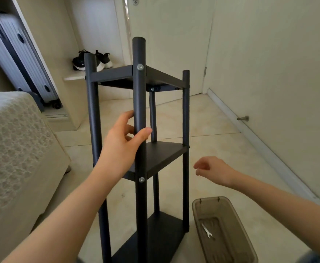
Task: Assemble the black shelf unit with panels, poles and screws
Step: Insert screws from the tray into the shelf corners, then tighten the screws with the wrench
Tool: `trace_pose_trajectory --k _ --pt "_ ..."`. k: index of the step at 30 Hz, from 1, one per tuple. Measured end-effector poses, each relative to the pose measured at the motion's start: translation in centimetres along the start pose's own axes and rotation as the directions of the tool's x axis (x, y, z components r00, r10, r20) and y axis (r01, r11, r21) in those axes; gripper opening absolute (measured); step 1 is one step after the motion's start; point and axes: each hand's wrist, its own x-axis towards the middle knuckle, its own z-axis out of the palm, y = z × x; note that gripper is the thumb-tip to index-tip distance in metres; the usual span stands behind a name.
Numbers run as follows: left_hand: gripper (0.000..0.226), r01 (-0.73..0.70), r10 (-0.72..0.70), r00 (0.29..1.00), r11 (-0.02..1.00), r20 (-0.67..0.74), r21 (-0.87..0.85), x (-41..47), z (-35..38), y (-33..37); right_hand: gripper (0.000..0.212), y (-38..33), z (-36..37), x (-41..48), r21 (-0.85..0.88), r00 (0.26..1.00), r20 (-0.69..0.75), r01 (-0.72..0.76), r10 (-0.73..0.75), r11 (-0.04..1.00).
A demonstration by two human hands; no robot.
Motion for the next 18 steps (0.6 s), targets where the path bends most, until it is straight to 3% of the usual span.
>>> trace_pose_trajectory --k 3,10,15,18 --pt "0.061 -0.014 0.014 1.0 1.0 -0.006 0.006 -0.1 0.3 0.1 0.017 2.9 2.4 0.9 -0.019 0.98 0.152 -0.13 0.131 0.991" --pt "0.056 -0.057 0.059 0.997 0.998 -0.058 0.031 -0.4 0.8 -0.1 0.012 10.0 9.9 1.8 -0.228 0.908 0.269 -0.264 0.321 0.937" --pt "0.047 -0.09 0.096 0.991 0.994 -0.092 0.068 -0.6 1.7 -0.1 0.021 14.9 14.5 2.6 -0.238 0.866 0.261 -0.37 0.426 0.898" --pt "0.022 -0.115 0.126 0.983 0.99 -0.134 0.084 -0.7 2.4 -0.1 0.018 17.3 16.4 2.9 -0.259 0.861 0.238 -0.389 0.449 0.884"
